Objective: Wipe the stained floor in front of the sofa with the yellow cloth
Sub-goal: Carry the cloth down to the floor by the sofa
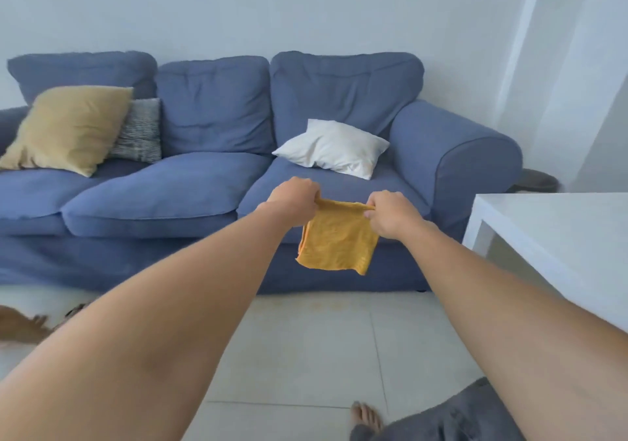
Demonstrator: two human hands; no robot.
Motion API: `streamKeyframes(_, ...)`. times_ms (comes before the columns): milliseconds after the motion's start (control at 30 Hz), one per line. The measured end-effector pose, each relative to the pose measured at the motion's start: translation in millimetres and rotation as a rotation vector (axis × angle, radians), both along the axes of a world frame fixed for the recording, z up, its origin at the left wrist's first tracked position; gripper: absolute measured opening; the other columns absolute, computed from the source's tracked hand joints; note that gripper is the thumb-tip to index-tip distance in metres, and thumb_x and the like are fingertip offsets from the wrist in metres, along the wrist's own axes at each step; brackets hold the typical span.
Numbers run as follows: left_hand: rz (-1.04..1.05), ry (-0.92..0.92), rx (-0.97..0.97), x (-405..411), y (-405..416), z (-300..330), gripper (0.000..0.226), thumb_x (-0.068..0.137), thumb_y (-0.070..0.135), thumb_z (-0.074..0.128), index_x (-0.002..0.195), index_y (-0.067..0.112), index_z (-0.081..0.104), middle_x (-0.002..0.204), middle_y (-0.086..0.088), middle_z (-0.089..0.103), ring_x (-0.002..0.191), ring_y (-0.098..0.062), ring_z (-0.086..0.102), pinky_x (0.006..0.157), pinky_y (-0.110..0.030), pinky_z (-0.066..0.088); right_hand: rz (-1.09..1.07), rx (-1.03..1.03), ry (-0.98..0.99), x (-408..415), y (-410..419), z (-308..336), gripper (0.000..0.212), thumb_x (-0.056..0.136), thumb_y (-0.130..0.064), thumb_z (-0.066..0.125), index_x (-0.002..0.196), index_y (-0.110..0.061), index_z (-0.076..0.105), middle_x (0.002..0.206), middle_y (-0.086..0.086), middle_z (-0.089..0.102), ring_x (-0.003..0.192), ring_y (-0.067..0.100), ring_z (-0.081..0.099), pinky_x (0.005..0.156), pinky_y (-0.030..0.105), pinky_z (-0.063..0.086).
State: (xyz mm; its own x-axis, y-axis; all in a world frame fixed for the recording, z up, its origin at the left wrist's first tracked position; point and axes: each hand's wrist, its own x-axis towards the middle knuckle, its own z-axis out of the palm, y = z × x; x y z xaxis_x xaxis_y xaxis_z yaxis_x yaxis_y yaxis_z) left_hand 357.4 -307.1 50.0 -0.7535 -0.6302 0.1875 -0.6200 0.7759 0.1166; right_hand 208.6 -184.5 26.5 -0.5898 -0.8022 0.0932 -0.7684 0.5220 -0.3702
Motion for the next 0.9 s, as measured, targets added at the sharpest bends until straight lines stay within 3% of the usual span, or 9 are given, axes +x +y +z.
streamKeyframes(167, 0.157, -0.038, 0.077, 72, -42, -37, 0.019, 0.094, 0.015, 0.053, 0.107, 0.014, 0.067, 0.098, -0.004, 0.059, 0.086, -0.024, 0.052, 0.067, -0.033, 0.04, 0.156, 0.061, -0.095, 54, -69, -41, 0.014, 0.096, -0.031, 0.054, 0.098, -0.019, 0.061, 0.112, 0.011, 0.061, 0.102, 0.036, 0.06, 0.09, 0.048, 0.053)
streamKeyframes(400, 0.305, -0.1, 0.222, 134, -104, -151, 0.02, 0.093, 0.017, 0.055, 0.108, 0.018, 0.069, 0.109, -0.002, 0.065, 0.085, -0.021, 0.052, 0.069, -0.031, 0.042, 0.275, 0.22, -0.148, 113, -145, -147, 0.019, 0.097, -0.031, 0.054, 0.106, -0.016, 0.062, 0.116, 0.013, 0.06, 0.103, 0.037, 0.061, 0.091, 0.045, 0.053)
streamKeyframes(667, 0.367, -0.273, 0.432, 164, -161, -309, 0.03, 0.092, 0.01, 0.049, 0.111, 0.021, 0.07, 0.115, -0.005, 0.065, 0.104, -0.026, 0.062, 0.076, -0.03, 0.049, 0.342, 0.451, -0.175, 148, -200, -296, 0.021, 0.1, -0.025, 0.049, 0.111, -0.014, 0.063, 0.118, 0.011, 0.065, 0.111, 0.032, 0.06, 0.083, 0.035, 0.046)
streamKeyframes(900, 0.438, -0.156, 0.364, 169, -226, -379, 0.028, 0.096, 0.014, 0.051, 0.115, 0.021, 0.07, 0.119, -0.006, 0.059, 0.108, -0.028, 0.059, 0.081, -0.033, 0.047, 0.322, 0.331, -0.156, 151, -270, -361, 0.016, 0.099, -0.02, 0.049, 0.109, -0.019, 0.061, 0.12, 0.004, 0.065, 0.115, 0.028, 0.053, 0.091, 0.037, 0.043)
